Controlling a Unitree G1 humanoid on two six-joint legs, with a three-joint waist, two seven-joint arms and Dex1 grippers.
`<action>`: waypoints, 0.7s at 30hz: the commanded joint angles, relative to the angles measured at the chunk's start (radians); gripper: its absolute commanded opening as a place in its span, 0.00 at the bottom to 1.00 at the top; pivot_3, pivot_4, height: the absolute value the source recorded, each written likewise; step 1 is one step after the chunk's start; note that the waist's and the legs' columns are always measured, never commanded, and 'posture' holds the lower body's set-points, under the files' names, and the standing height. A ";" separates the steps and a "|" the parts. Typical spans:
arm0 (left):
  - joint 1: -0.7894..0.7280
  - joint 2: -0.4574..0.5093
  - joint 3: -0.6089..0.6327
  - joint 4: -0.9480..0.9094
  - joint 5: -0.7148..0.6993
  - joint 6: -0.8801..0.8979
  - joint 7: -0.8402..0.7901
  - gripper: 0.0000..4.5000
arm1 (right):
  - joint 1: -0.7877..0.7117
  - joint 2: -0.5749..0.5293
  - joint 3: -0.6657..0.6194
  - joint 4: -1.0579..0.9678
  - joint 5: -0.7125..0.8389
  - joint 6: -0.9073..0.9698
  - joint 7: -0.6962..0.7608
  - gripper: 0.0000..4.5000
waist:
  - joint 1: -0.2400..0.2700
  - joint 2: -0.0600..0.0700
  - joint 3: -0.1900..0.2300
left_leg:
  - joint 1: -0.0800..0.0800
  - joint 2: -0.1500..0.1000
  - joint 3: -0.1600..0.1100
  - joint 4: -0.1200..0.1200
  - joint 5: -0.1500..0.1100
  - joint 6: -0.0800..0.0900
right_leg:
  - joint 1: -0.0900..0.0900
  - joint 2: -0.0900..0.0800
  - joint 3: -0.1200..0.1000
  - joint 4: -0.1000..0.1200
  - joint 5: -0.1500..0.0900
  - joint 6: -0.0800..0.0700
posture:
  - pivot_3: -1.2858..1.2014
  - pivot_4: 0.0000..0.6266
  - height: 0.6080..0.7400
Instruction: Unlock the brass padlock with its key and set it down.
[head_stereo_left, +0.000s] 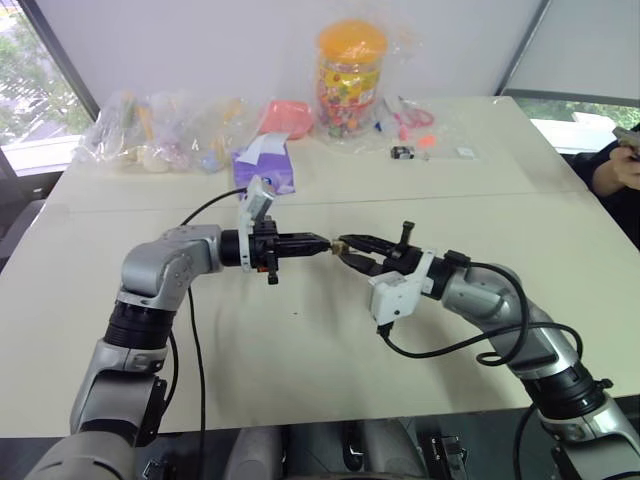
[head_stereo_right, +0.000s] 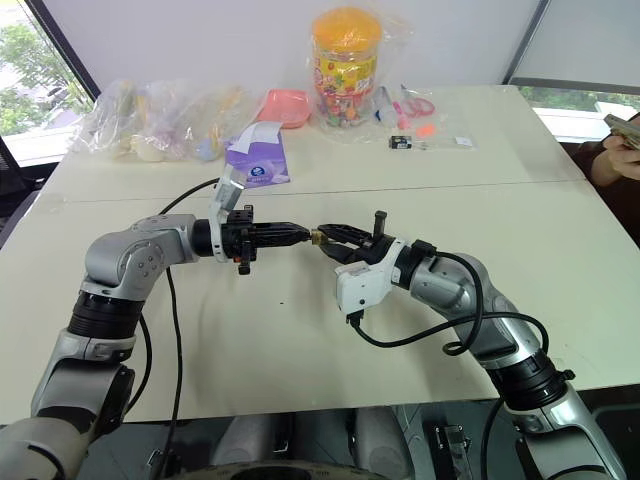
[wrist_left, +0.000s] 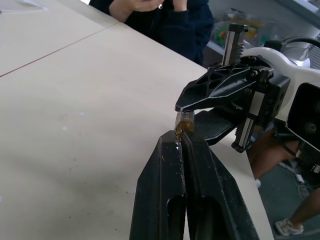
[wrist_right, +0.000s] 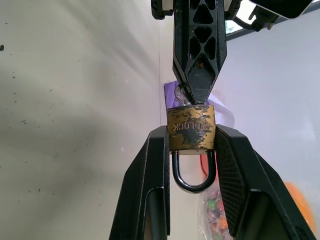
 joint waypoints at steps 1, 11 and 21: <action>-0.016 0.012 -0.012 -0.034 -0.010 0.002 -0.023 0.01 | -0.013 -0.002 -0.035 -0.056 0.031 0.003 0.004 0.15 | 0.000 0.000 0.000 | 0.000 0.000 0.000 0.000 0.000 0.000 | 0.000 0.000 0.000 0.000 0.000 0.000 | 0.52 0.24 0.98; 0.002 0.022 -0.036 -0.043 0.033 -0.073 -0.042 0.01 | -0.030 0.026 -0.044 -0.102 0.152 0.122 0.072 0.15 | 0.000 0.000 0.000 | 0.000 0.000 0.000 0.000 0.000 0.000 | 0.000 0.000 0.000 0.000 0.000 0.000 | 0.52 0.24 0.98; 0.008 0.021 -0.049 -0.051 0.046 -0.127 -0.060 0.01 | -0.061 0.060 -0.041 -0.153 0.334 0.322 0.185 0.15 | 0.000 0.000 0.000 | 0.000 0.000 0.000 0.000 0.000 0.000 | 0.000 0.000 0.000 0.000 0.000 0.000 | 0.52 0.24 0.98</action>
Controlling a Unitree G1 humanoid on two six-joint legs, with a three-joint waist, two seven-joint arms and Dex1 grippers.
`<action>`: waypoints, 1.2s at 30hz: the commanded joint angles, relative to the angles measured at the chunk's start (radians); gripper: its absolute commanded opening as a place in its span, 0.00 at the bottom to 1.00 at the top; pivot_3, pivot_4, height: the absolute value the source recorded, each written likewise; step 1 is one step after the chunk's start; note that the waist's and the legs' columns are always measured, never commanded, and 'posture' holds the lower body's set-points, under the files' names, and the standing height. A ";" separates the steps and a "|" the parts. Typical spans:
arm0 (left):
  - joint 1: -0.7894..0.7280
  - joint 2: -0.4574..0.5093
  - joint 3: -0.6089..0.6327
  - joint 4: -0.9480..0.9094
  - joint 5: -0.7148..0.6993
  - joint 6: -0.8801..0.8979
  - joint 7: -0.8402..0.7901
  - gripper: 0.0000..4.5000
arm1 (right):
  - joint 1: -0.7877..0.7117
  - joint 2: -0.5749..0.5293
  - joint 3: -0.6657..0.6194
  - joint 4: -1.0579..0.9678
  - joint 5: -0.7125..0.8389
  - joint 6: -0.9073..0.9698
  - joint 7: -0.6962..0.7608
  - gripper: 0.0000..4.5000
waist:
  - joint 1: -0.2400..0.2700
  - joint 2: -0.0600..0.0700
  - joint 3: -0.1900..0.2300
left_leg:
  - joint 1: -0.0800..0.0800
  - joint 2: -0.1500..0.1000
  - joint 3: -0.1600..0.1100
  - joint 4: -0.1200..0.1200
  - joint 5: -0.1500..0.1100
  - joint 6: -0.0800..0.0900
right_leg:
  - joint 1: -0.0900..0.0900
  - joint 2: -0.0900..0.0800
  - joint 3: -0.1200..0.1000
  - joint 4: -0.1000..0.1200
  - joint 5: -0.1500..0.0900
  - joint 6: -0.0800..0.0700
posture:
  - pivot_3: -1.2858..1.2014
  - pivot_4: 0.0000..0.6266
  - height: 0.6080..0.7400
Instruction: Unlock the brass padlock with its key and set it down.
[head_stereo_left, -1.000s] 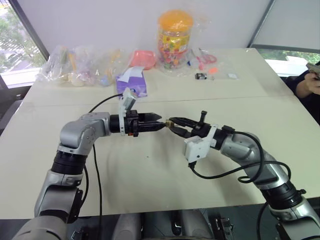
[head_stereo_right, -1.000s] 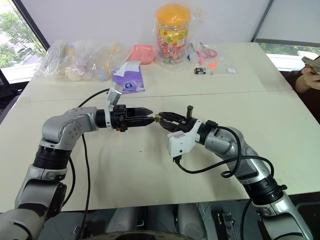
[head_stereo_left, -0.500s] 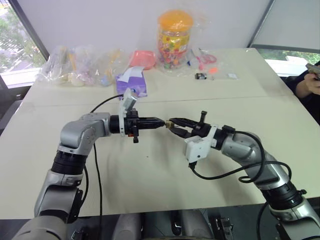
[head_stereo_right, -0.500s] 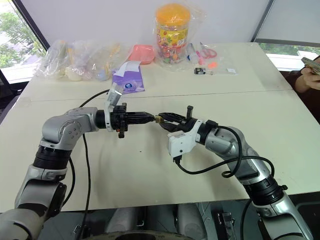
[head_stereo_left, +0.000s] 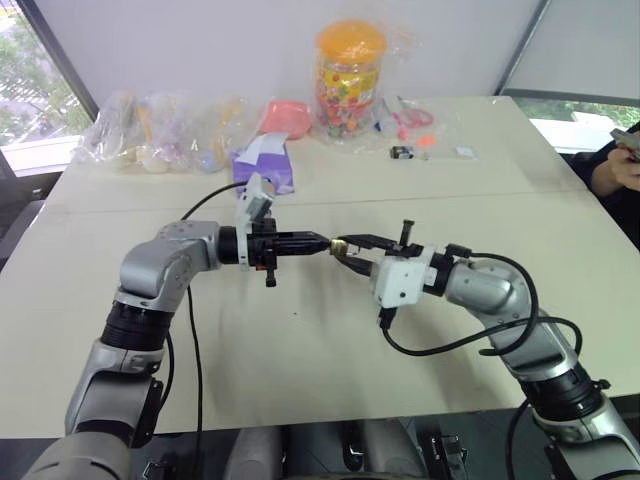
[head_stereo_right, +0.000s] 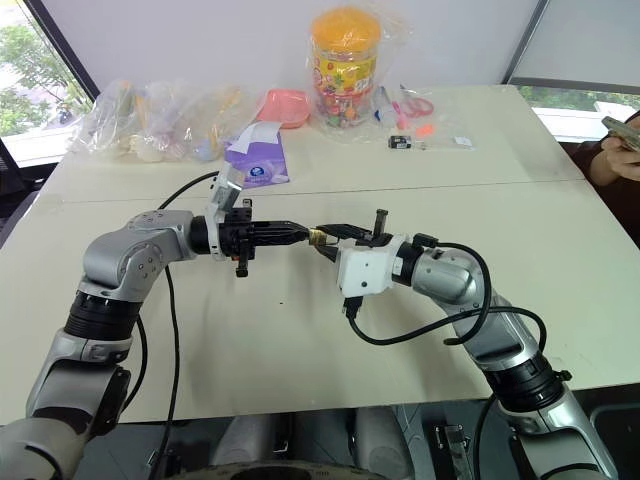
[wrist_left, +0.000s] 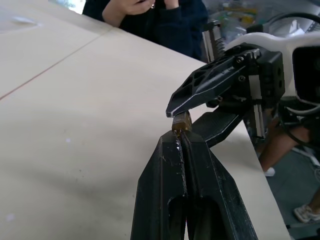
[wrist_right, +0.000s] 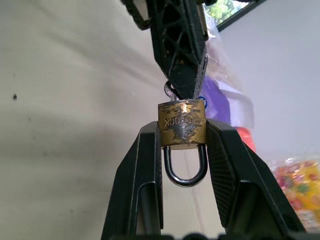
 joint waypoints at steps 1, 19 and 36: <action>0.005 0.001 -0.027 -0.031 0.008 -0.019 -0.024 0.01 | -0.046 0.024 -0.020 -0.080 0.095 0.059 0.032 0.15 | 0.000 0.000 0.000 | 0.000 0.000 0.000 0.000 0.000 0.000 | 0.000 0.000 0.000 0.000 0.000 0.000 | 0.52 0.24 0.98; 0.022 0.024 -0.047 -0.062 0.027 -0.057 -0.083 0.01 | -0.189 0.001 -0.061 -0.084 0.539 0.595 0.298 0.15 | 0.000 0.000 0.000 | 0.000 0.000 0.000 0.000 0.000 0.000 | 0.000 0.000 0.000 0.000 0.000 0.000 | 0.52 0.24 0.98; -0.002 -0.034 0.025 0.006 -0.035 0.074 0.025 0.01 | -0.225 -0.059 0.056 0.114 0.004 -0.123 0.061 0.15 | 0.000 0.000 0.000 | 0.000 0.000 0.000 0.000 0.000 0.000 | 0.000 0.000 0.000 0.000 -0.001 0.001 | 0.52 0.24 0.98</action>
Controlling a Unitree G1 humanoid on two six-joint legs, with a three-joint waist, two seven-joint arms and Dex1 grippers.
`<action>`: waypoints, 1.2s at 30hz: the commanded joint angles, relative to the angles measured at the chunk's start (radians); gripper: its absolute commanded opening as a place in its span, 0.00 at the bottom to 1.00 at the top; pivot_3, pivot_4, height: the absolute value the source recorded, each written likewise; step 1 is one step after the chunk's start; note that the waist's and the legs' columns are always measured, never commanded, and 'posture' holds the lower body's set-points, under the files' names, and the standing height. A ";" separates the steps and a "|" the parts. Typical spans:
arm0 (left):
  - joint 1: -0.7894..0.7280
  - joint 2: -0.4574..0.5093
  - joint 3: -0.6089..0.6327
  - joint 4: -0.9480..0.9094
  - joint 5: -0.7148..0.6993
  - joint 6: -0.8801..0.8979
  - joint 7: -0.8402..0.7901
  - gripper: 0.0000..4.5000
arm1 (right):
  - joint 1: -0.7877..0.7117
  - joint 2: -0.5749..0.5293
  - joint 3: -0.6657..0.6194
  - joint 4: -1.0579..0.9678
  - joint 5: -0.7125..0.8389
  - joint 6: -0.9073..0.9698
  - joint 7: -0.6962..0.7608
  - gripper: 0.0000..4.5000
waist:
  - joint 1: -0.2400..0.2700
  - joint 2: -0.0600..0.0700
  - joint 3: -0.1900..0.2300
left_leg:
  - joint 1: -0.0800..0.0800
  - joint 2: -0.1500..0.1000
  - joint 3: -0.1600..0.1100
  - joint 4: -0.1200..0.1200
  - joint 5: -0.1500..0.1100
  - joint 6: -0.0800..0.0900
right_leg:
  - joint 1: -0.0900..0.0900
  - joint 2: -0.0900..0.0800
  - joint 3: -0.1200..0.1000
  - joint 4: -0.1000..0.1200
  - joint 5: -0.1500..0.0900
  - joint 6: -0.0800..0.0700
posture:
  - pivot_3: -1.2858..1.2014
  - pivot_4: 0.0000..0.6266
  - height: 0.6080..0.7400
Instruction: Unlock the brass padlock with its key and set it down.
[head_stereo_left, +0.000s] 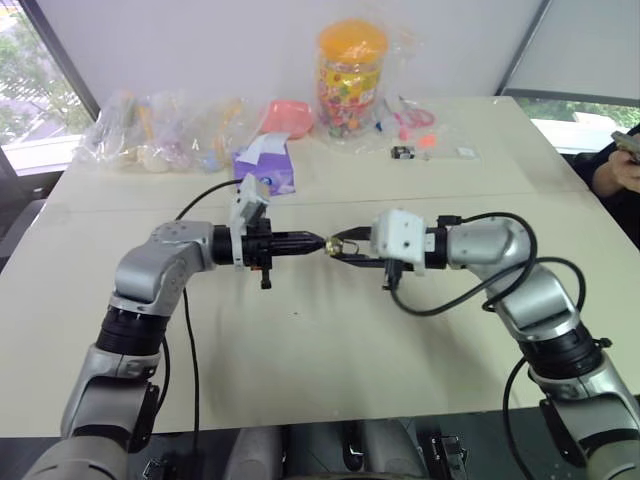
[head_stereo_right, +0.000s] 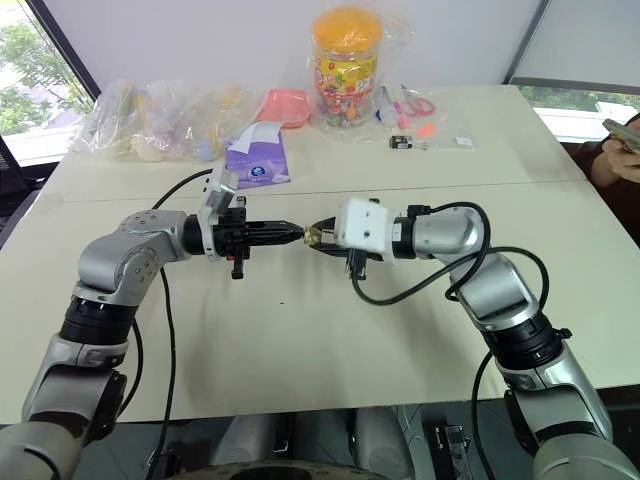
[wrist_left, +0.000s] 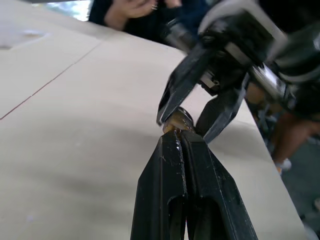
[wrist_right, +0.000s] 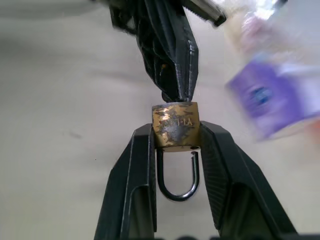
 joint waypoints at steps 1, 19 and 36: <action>-0.022 -0.031 0.017 0.009 -0.078 0.117 0.023 0.01 | -0.010 -0.008 -0.005 0.016 -0.169 -0.304 -0.133 0.15 | 0.000 0.000 0.000 | 0.000 0.000 0.000 0.000 0.000 0.000 | 0.000 0.000 0.000 0.000 0.000 0.000 | 0.52 0.24 0.98; -0.061 -0.074 0.060 0.062 -0.120 0.171 0.053 1.00 | 0.051 0.012 -0.009 -0.005 -0.209 -0.372 -0.151 0.15 | 0.002 0.000 0.000 | 0.000 0.000 0.000 0.000 0.000 0.000 | 0.000 -0.001 0.000 0.001 0.000 0.000 | 0.52 0.24 0.98; -0.024 -0.037 0.013 0.023 -0.105 0.166 0.020 0.01 | 0.026 0.018 -0.025 0.002 -0.206 -0.361 -0.134 0.15 | 0.001 0.000 0.000 | 0.000 0.000 0.000 0.000 0.000 0.000 | 0.000 -0.001 0.000 0.000 0.000 0.000 | 0.52 0.24 0.98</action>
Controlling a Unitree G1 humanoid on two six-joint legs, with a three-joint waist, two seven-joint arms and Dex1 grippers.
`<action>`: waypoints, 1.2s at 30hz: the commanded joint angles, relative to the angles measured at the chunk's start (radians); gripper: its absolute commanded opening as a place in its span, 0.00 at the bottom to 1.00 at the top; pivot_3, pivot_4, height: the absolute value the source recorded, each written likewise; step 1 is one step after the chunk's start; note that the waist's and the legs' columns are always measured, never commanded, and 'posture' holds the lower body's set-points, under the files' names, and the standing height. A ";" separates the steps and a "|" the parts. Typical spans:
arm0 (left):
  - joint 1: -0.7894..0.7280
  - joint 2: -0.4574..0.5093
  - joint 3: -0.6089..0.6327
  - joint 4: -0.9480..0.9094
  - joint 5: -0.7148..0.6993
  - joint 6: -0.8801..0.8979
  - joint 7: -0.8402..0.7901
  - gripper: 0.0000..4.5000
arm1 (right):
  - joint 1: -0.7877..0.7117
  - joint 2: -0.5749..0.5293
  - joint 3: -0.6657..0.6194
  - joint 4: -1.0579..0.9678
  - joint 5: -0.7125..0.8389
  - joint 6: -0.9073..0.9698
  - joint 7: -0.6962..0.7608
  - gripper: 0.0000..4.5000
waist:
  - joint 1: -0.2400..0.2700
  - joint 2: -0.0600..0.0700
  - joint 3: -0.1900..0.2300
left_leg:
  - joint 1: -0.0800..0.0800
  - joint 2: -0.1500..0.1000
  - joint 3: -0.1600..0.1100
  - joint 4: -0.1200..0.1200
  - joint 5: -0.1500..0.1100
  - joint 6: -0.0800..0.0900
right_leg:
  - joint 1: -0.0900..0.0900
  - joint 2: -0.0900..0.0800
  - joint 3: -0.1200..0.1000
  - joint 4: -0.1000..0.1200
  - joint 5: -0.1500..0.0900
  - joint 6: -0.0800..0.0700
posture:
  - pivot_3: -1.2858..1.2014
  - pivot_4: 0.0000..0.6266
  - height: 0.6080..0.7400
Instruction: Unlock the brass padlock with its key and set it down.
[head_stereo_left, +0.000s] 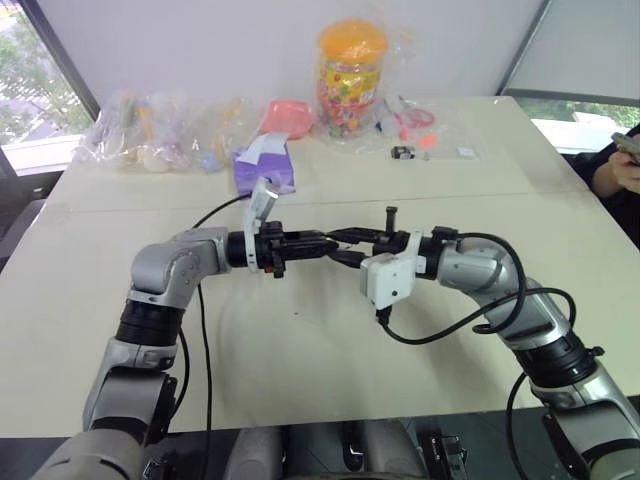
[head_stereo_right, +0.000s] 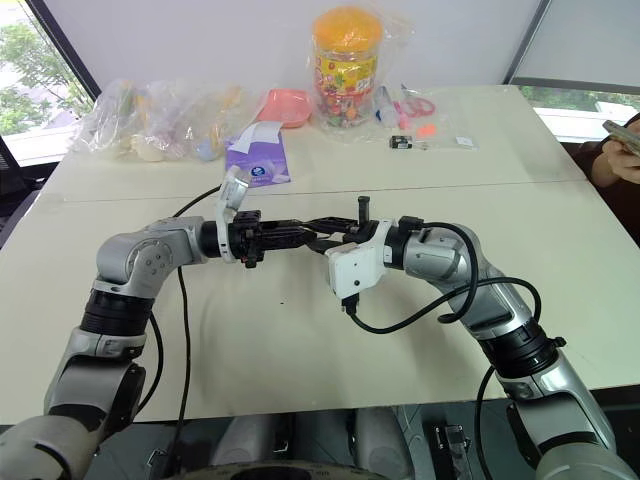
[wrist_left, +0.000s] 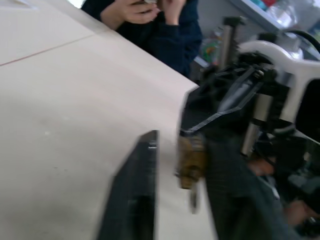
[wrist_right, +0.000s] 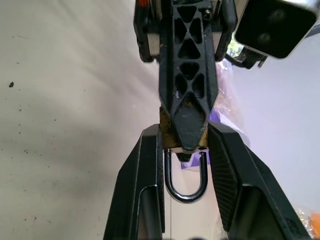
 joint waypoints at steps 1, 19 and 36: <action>0.006 0.019 0.006 -0.020 -0.007 0.003 -0.008 0.01 | -0.033 0.005 -0.032 -0.024 0.018 -0.007 -0.009 0.15 | 0.000 0.000 0.000 | 0.000 0.000 0.000 0.000 0.000 0.000 | 0.000 0.000 0.000 0.000 0.000 0.000 | 0.52 0.24 0.98; -0.010 0.048 -0.004 0.002 0.036 -0.057 -0.020 0.00 | 0.086 -0.015 -0.251 -0.234 0.553 0.813 0.128 0.86 | 0.011 0.000 0.000 | 0.000 0.000 0.000 0.000 0.000 0.000 | 0.000 -0.001 0.000 0.000 0.000 0.000 | 0.52 0.24 0.98; -0.020 0.049 -0.021 -0.044 0.020 -0.057 -0.068 0.00 | -0.013 0.141 -0.332 -0.327 0.901 1.323 -0.158 0.01 | 0.016 0.000 0.000 | -0.001 0.001 -0.001 0.000 0.000 0.000 | 0.000 0.000 0.000 -0.001 0.000 -0.001 | 0.52 0.24 0.98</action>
